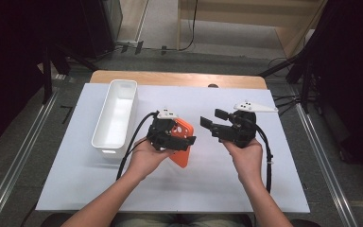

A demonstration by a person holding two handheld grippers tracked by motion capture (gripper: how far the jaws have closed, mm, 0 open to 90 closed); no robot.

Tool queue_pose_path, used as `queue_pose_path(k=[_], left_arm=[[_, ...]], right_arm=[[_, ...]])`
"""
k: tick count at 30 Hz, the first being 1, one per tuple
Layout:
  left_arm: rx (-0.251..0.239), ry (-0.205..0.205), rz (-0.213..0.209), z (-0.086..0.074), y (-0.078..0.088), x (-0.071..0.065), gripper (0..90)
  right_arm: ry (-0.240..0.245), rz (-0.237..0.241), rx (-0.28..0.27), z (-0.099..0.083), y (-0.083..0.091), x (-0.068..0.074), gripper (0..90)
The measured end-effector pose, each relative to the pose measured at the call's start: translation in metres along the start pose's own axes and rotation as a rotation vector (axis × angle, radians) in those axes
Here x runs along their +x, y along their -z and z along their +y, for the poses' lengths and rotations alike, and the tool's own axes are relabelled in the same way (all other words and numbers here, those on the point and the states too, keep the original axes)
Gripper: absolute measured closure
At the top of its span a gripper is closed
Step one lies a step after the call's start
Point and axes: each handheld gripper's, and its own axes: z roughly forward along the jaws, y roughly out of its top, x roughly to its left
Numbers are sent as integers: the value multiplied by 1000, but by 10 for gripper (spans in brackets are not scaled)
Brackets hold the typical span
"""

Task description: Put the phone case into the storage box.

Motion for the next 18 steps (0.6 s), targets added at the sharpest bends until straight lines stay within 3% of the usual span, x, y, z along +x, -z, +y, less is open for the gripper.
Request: queue_pose_path(k=[10,14,18], left_arm=[[3,2,-11,1,4,3,151],[3,2,-14,2,4,3,152],[3,3,-17,2,5,3,152]], right_arm=[[14,-40,41,-8,2,-11,255],[-3,-17,62,-13,2,-17,255],[17,-14,84,-18,3,-22,255]])
